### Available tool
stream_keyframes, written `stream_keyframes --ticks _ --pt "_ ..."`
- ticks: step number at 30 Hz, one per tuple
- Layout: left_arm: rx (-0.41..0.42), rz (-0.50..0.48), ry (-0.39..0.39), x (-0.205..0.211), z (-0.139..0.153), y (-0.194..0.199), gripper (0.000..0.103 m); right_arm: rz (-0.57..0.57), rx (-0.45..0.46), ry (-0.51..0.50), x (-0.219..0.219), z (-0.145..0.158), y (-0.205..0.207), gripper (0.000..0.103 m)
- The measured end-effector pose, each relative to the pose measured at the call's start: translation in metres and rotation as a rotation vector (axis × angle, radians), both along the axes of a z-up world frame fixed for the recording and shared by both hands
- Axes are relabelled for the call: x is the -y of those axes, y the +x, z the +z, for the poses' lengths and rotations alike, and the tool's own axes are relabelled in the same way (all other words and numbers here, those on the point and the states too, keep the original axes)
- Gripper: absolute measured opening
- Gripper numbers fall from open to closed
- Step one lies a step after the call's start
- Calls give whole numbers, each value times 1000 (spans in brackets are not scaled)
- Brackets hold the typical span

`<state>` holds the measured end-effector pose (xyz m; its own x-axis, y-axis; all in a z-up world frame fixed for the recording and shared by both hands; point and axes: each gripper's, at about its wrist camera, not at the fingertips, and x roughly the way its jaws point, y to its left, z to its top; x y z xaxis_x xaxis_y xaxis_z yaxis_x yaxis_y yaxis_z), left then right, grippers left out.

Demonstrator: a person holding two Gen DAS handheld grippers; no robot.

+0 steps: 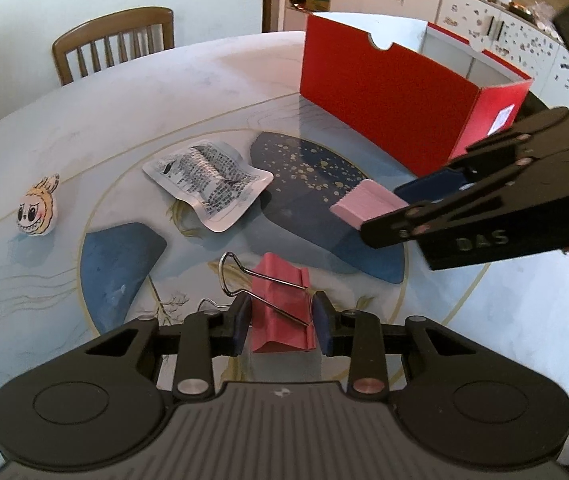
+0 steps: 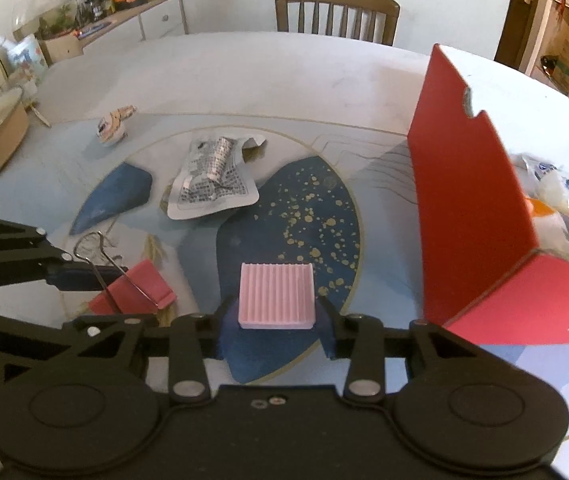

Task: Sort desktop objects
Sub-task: 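Carry the binder clip and pink sponge over the red shoebox with both grippers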

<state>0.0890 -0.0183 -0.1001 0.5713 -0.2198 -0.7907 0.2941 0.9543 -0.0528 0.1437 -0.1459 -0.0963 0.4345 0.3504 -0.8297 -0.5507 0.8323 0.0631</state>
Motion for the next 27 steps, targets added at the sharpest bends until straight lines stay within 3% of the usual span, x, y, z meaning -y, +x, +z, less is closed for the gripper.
stream_keyframes --ticks 15,27 --pt "2 77 -81 -4 37 -3 32 -20 5 89 32 47 -15 40" --pt "32 78 -150 23 82 3 32 -1 47 135 54 88 -18 40"
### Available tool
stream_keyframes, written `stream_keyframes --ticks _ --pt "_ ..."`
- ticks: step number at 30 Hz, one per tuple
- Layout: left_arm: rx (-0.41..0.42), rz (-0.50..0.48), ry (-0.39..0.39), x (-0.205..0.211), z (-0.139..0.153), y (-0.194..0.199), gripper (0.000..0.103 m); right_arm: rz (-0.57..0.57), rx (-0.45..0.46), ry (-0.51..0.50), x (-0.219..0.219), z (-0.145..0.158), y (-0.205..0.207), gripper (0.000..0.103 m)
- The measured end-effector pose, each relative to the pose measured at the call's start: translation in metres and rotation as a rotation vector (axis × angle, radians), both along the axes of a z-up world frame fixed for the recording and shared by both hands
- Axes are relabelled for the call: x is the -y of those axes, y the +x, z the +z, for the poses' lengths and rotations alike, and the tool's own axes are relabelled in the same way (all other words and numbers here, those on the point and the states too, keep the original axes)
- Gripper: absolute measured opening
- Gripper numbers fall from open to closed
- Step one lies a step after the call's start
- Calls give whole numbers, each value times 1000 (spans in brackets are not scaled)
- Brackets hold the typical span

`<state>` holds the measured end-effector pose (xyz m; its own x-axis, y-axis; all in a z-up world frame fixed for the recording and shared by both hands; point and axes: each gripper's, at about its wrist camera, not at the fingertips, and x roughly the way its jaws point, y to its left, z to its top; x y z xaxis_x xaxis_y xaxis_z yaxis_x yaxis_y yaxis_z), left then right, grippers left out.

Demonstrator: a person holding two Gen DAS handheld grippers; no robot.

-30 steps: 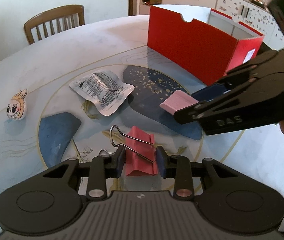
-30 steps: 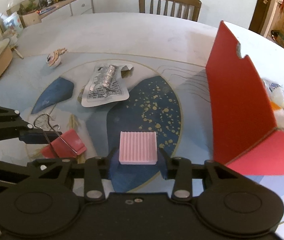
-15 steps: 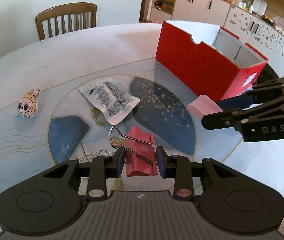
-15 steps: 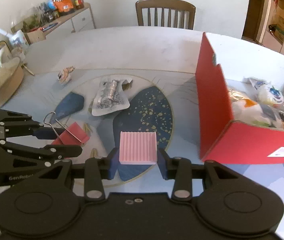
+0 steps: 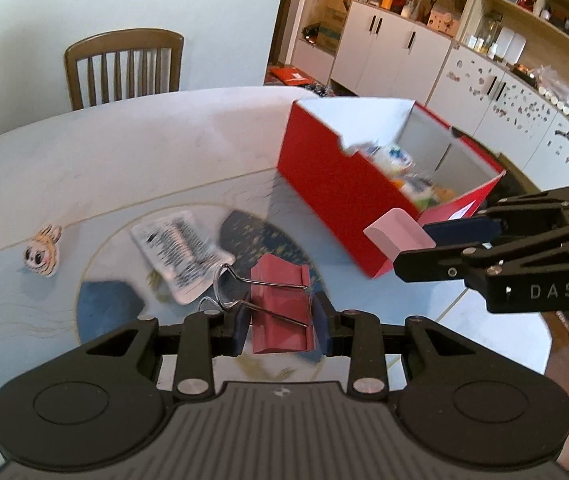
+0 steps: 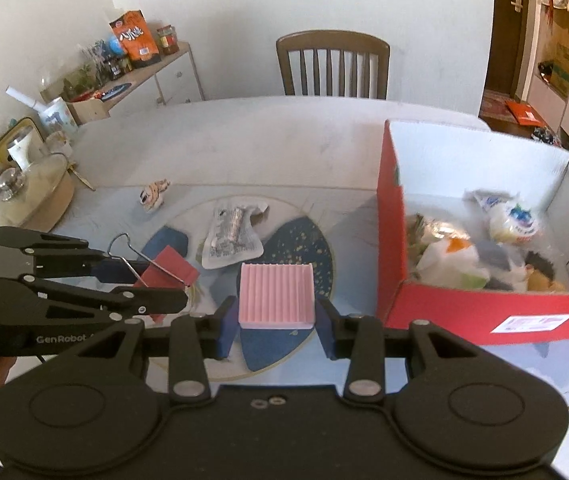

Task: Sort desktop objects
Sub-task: 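Carry the binder clip and pink sponge over the red shoebox with both grippers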

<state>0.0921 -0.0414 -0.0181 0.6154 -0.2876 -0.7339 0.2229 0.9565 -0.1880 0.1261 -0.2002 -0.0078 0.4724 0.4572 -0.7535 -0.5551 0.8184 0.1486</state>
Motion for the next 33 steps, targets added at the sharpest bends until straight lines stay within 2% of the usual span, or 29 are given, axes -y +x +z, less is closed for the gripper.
stream_keyframes --ticks 13,28,33 --pt "48 -7 -20 64 30 25 32 -22 49 9 63 26 28 40" --pt "76 -36 5 150 39 74 32 -61 75 30 146 28 75 40" --pt "54 -37 15 166 35 97 32 -76 76 20 164 23 92 40"
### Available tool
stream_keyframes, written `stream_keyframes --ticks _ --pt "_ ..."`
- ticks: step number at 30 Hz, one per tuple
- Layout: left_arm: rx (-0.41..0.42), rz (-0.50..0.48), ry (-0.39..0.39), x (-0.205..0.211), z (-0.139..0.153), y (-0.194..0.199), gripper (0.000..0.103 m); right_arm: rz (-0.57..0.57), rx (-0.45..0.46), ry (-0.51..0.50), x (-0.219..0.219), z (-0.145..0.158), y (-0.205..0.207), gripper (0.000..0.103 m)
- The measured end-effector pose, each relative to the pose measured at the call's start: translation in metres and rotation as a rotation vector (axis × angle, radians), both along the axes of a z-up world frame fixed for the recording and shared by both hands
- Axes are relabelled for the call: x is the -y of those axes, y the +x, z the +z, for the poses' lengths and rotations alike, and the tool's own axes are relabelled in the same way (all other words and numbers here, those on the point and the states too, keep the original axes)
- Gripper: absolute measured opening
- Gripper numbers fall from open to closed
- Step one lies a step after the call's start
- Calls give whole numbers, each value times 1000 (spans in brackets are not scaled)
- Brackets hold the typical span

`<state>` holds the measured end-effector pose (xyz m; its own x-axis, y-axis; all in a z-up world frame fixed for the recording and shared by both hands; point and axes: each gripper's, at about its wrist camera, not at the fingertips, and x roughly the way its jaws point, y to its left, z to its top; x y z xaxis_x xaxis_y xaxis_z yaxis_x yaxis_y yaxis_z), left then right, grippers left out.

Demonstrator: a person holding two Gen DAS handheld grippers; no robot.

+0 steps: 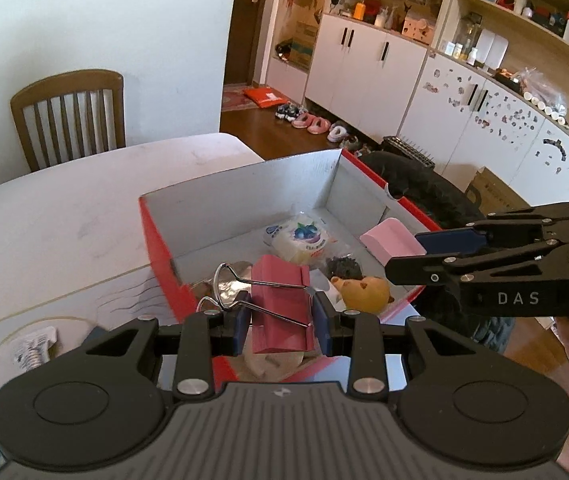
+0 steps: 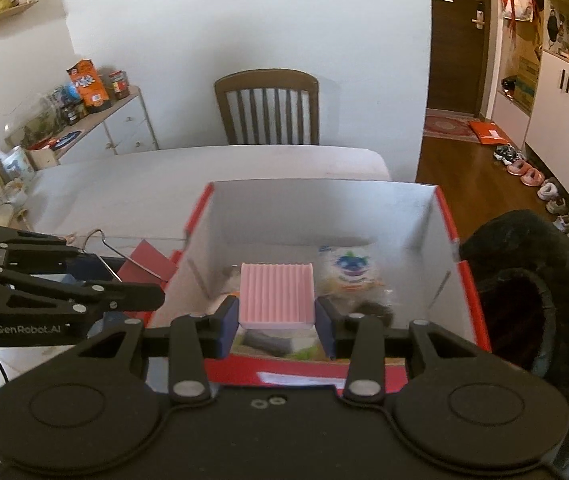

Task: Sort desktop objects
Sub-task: 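Carry the binder clip and pink sponge over the red shoebox with both grippers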

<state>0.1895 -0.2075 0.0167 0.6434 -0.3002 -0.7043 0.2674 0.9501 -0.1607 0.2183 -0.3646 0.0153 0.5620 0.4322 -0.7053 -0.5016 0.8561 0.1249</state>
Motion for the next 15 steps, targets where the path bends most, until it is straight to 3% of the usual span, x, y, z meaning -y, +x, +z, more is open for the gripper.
stream_keyframes --ticks 15 --pt "-100 45 85 30 -35 89 32 -26 -54 -61 20 -32 51 40"
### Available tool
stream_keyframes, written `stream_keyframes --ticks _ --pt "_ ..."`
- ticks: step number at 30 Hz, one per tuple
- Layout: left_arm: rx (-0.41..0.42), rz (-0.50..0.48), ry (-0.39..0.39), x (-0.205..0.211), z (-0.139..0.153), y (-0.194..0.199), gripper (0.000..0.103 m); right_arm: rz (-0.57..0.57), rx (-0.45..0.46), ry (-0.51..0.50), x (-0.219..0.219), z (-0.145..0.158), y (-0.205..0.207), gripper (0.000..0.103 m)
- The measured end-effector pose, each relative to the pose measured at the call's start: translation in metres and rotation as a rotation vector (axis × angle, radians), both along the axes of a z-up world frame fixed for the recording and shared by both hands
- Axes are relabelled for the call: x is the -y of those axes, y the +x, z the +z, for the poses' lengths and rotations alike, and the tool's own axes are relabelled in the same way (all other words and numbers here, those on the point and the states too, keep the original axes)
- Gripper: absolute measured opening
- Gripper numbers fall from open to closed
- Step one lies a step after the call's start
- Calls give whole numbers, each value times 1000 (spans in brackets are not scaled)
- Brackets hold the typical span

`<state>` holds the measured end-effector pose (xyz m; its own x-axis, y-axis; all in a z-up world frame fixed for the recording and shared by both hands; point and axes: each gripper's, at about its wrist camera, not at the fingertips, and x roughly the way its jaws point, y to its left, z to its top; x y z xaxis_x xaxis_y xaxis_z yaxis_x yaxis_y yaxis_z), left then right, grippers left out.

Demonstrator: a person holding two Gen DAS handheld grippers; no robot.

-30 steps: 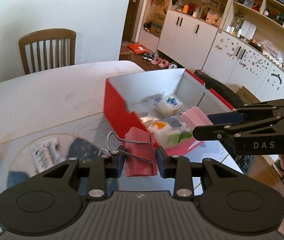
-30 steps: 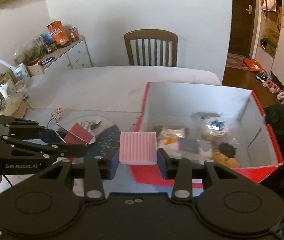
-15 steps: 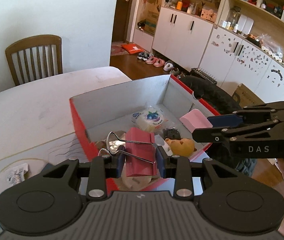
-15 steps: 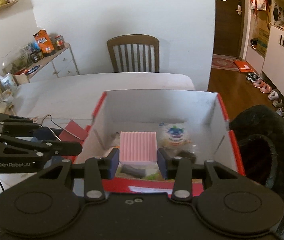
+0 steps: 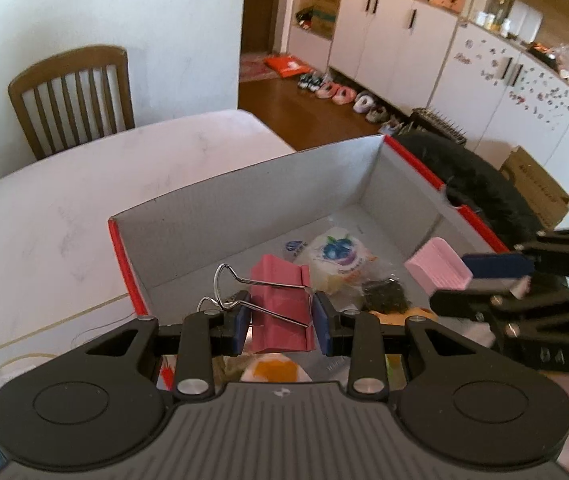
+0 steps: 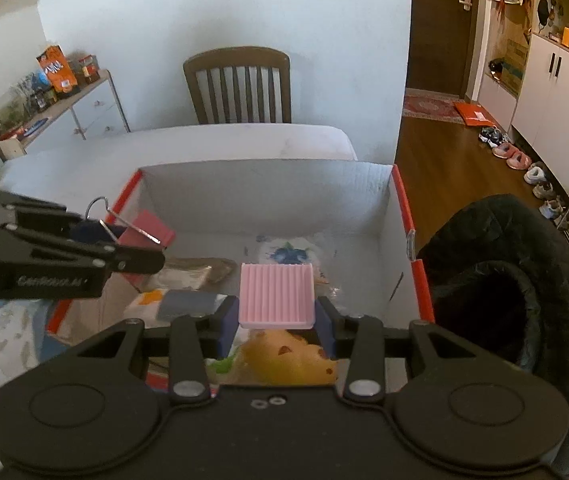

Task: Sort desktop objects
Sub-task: 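Carry the binder clip and pink sponge over the red shoebox with both grippers, then open both grippers to drop the clip and sponge into the box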

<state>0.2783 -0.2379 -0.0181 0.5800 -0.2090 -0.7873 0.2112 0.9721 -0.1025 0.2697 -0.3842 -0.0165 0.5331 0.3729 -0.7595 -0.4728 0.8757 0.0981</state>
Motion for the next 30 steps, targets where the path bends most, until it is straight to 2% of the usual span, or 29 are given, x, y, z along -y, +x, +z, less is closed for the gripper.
stream_keyframes --ticks 7,13,30 --pt "-54 18 55 5 -18 34 32 19 -47 -22 -6 -20 16 40" --pt "-84 5 110 11 -30 47 32 44 -73 -36 -12 -33 24 40" --pt "-146 -20 145 16 -53 50 32 109 -109 -78 -28 -49 31 40"
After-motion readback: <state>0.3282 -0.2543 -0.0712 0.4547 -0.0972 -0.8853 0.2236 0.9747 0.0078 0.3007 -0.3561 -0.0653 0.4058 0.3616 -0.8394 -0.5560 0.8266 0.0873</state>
